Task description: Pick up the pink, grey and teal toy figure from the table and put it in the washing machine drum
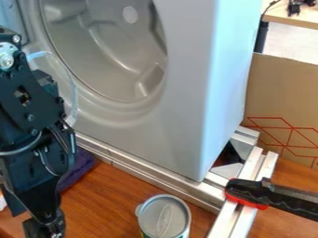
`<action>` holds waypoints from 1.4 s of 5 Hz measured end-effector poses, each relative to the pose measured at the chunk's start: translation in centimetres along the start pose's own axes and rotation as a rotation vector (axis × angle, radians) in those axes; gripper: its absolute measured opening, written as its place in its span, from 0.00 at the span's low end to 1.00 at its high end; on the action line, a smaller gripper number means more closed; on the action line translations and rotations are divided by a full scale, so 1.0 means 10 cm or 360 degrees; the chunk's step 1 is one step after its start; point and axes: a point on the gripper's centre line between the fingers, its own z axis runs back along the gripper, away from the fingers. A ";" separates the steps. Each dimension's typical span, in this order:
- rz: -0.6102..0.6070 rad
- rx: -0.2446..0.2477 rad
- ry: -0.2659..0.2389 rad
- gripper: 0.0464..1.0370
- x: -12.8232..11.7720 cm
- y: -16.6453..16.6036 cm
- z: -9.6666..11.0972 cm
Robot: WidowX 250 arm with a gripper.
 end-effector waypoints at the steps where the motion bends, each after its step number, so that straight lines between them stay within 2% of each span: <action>1: -0.0004 -0.0006 0.0004 0.97 -0.01 -0.01 -0.03; 2: -0.0053 -0.0033 -0.0124 0.97 0.24 -0.02 -0.21; 3: -0.0082 -0.0101 -0.0137 0.97 0.43 -0.06 -0.41; 4: -0.0075 -0.0159 -0.0065 0.97 0.47 -0.10 -0.54; 5: -0.0124 -0.0175 -0.0067 0.97 0.49 -0.20 -0.53; 6: -0.0163 -0.0191 -0.0118 0.97 0.51 -0.30 -0.48; 7: -0.0162 -0.0184 -0.0065 0.97 0.56 -0.34 -0.51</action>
